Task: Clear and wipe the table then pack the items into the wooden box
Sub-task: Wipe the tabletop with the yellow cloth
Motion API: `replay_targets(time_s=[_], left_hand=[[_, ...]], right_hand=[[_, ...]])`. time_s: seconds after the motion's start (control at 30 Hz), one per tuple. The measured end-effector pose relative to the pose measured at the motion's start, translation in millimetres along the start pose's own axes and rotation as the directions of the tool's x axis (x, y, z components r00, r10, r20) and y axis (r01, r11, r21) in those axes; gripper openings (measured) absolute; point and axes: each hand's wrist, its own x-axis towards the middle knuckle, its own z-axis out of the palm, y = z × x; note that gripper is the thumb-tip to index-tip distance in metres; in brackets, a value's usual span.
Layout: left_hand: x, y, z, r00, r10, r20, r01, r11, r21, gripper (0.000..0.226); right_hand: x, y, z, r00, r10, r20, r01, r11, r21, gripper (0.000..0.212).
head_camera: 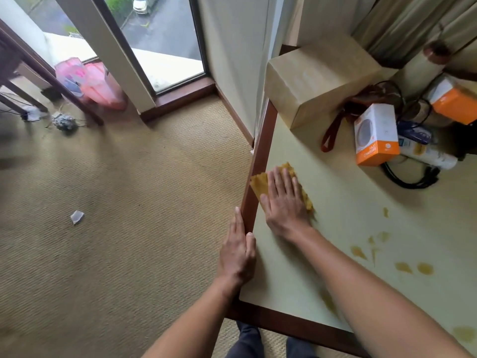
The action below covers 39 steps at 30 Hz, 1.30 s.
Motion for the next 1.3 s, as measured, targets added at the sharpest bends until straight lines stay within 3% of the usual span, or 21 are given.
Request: replay_targets(time_s=[0.17, 0.27, 0.43, 0.53, 0.63, 0.8, 0.9, 1.0, 1.1, 1.2, 1.3], left_hand=[[-2, 2, -4, 1.0, 0.013, 0.011, -0.013, 1.0, -0.016, 0.084], [-1, 3, -1, 1.0, 0.017, 0.004, -0.017, 0.999, 0.043, 0.08], [0, 3, 7, 0.993, 0.115, 0.016, -0.116, 0.963, 0.243, 0.08], [2, -1, 10, 0.99, 0.142, 0.006, -0.138, 0.951, 0.277, 0.08], [2, -4, 10, 0.99, 0.137, 0.018, -0.137, 0.962, 0.238, 0.081], [2, -6, 9, 0.988, 0.155, 0.001, -0.153, 0.975, 0.163, 0.079], [1, -4, 10, 0.988, 0.154, -0.004, -0.151, 0.975, 0.166, 0.08], [0, -3, 11, 0.984, 0.176, -0.015, -0.168, 0.961, 0.221, 0.081], [-2, -3, 12, 0.975, 0.223, -0.001, -0.211, 0.927, 0.31, 0.08], [-8, -3, 15, 0.939, 0.338, 0.062, -0.325, 0.816, 0.478, 0.077], [-15, 2, 26, 0.918, 0.382, 0.106, -0.374, 0.748, 0.549, 0.077]], right_hand=[[-88, -9, 27, 1.0, -0.016, -0.02, 0.016, 1.0, -0.013, 0.071], [-47, -2, 12, 1.0, -0.005, -0.019, 0.004, 1.0, -0.027, 0.071], [75, 25, -23, 0.989, 0.149, -0.02, -0.149, 0.988, -0.03, 0.072], [89, 27, -26, 0.989, 0.148, -0.017, -0.149, 0.988, -0.047, 0.071], [33, 16, -9, 0.994, 0.103, -0.025, -0.103, 0.995, -0.017, 0.071], [-133, -11, 37, 0.996, 0.067, -0.051, -0.068, 0.998, -0.003, 0.071], [-190, -11, 44, 0.999, 0.034, 0.003, -0.034, 0.999, -0.026, 0.069], [-164, 5, 37, 1.0, 0.004, -0.003, -0.004, 0.999, -0.033, 0.069], [-87, 39, 14, 0.993, 0.11, -0.04, -0.111, 0.993, -0.032, 0.072], [-27, 66, -15, 0.974, 0.225, -0.011, -0.225, 0.974, -0.023, 0.074], [-38, 59, -10, 0.98, 0.195, -0.03, -0.196, 0.981, -0.018, 0.073]])
